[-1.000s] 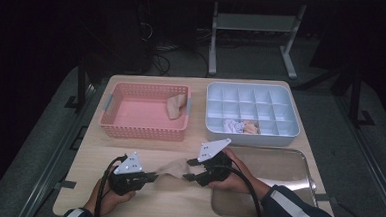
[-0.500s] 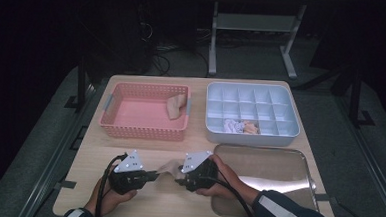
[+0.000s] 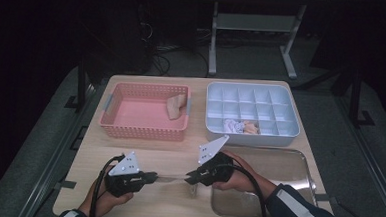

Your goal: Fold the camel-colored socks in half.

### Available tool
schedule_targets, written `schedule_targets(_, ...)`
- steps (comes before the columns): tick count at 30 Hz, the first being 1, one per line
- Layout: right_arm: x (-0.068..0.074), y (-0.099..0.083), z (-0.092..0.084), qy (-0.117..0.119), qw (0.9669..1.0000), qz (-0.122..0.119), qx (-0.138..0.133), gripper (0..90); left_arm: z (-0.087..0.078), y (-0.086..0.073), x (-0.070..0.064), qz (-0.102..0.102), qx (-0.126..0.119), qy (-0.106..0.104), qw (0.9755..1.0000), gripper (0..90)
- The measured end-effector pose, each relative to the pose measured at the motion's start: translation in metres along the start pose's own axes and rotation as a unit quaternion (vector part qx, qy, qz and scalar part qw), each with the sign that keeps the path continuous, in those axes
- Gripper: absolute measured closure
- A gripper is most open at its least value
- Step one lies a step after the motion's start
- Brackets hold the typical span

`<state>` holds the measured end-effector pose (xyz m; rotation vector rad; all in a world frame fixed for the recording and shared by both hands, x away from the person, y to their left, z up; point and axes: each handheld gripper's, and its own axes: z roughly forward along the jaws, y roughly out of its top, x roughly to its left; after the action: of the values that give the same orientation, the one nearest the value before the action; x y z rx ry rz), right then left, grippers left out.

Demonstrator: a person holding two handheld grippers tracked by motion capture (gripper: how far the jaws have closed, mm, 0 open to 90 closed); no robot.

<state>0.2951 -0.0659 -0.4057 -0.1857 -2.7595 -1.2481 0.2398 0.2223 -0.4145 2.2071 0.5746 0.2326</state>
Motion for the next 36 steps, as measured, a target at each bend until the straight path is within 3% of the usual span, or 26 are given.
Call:
schedule_targets(2,-0.004,-0.002,0.002,-0.010,0.9999,0.007,0.007,80.2,0.002,-0.001,-0.001,0.000,0.012,0.000,0.9999,85.7)
schedule_targets(5,-0.012,-0.004,0.004,-0.030,0.9987,0.041,0.004,79.2,0.005,-0.003,0.002,-0.009,0.013,0.003,0.9999,84.6)
schedule_targets(6,-0.012,-0.004,0.004,-0.030,0.9987,0.041,0.004,79.2,0.005,-0.003,0.002,-0.009,0.013,0.003,0.9999,84.2)
schedule_targets(7,-0.019,-0.007,0.006,-0.057,0.9963,0.064,0.005,75.6,0.007,-0.004,0.006,-0.013,0.014,0.009,0.9998,84.4)
schedule_targets(8,-0.020,-0.008,0.006,-0.059,0.9958,0.070,0.007,75.1,0.009,-0.005,0.009,-0.016,0.014,0.009,0.9997,84.6)
schedule_targets(12,-0.031,-0.012,0.007,-0.104,0.9904,0.091,0.013,70.6,0.014,-0.005,0.019,-0.029,0.012,0.023,0.9992,79.7)
schedule_targets(16,-0.036,-0.014,0.009,-0.139,0.9852,0.098,0.024,66.0,0.021,0.001,0.030,-0.030,0.010,0.046,0.9985,77.1)
schedule_targets(18,-0.039,-0.016,0.011,-0.162,0.9821,0.088,0.034,59.7,0.024,0.002,0.034,-0.030,0.012,0.047,0.9984,78.3)
schedule_targets(22,-0.043,-0.018,0.010,-0.181,0.9785,0.092,0.036,50.8,0.026,0.003,0.036,-0.039,0.005,0.066,0.9971,68.8)
schedule_targets(26,-0.044,-0.018,0.003,-0.184,0.9781,0.092,0.028,53.3,0.028,0.005,0.029,-0.032,-0.008,0.038,0.9987,67.7)
schedule_targets(28,-0.042,-0.018,0.001,-0.174,0.9805,0.091,0.015,56.9,0.034,0.007,0.024,-0.023,-0.006,0.024,0.9994,67.1)
schedule_targets(31,-0.040,-0.016,0.001,-0.182,0.9795,0.084,0.018,60.0,0.047,0.009,0.022,-0.010,0.012,0.018,0.9997,64.4)
schedule_targets(32,-0.040,-0.016,0.001,-0.180,0.9802,0.079,0.017,62.3,0.047,0.009,0.022,-0.010,0.012,0.018,0.9997,64.5)
schedule_targets(34,-0.036,-0.014,-0.004,-0.175,0.9823,0.067,0.011,68.3,0.059,0.009,0.019,0.002,0.035,0.027,0.9990,65.0)
schedule_targets(36,-0.029,-0.012,-0.012,-0.157,0.9860,0.056,-0.002,76.1,0.066,0.007,0.021,0.003,0.048,0.034,0.9983,64.8)
